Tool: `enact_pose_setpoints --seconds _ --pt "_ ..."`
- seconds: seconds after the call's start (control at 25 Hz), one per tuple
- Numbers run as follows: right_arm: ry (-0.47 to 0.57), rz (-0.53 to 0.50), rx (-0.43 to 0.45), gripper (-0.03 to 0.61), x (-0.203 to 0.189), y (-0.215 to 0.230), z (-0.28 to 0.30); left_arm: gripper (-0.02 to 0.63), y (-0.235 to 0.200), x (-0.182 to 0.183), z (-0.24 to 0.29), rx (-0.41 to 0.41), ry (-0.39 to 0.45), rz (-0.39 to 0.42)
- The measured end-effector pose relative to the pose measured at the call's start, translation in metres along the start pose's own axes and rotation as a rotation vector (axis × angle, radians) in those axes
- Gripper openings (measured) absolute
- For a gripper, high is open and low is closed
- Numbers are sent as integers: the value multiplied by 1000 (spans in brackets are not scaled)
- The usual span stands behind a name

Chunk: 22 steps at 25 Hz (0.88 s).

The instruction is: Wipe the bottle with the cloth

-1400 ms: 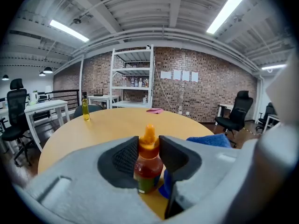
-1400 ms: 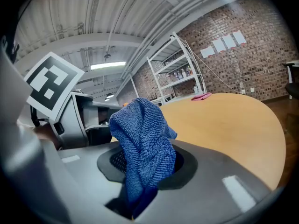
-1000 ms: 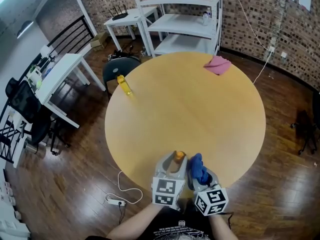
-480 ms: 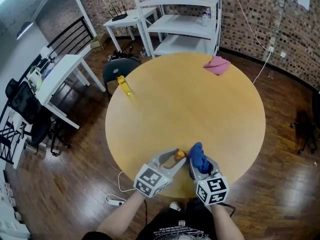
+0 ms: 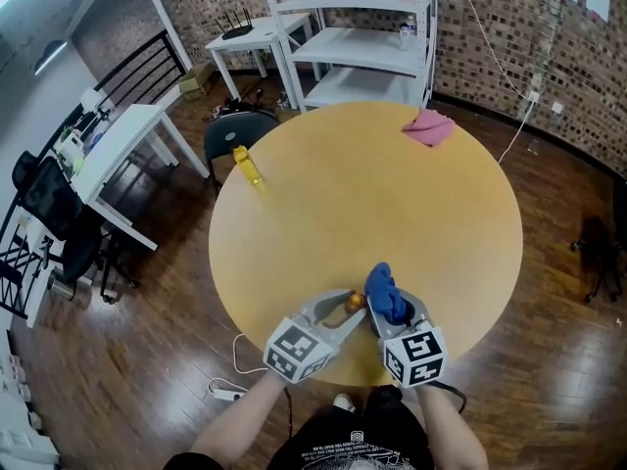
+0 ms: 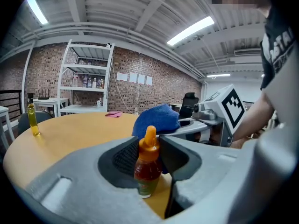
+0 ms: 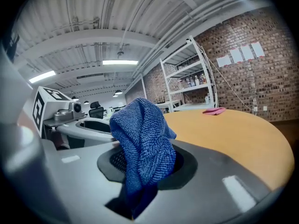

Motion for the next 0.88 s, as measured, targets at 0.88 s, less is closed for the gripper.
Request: enact_pose_setpoints --seconds 0.88 --pt "36 73 -18 109 -23 -19 -35 138 -3 1 -1 -13 0 -5"
Point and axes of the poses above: the fingertips, and each gripper's own axes: z forward along the fingers, y to its right, x out of its top, the point moved 6 cm from there along -z, backward along the fingers, and after that the axes turned 13 degrees about -x, right-handed, at the moved point
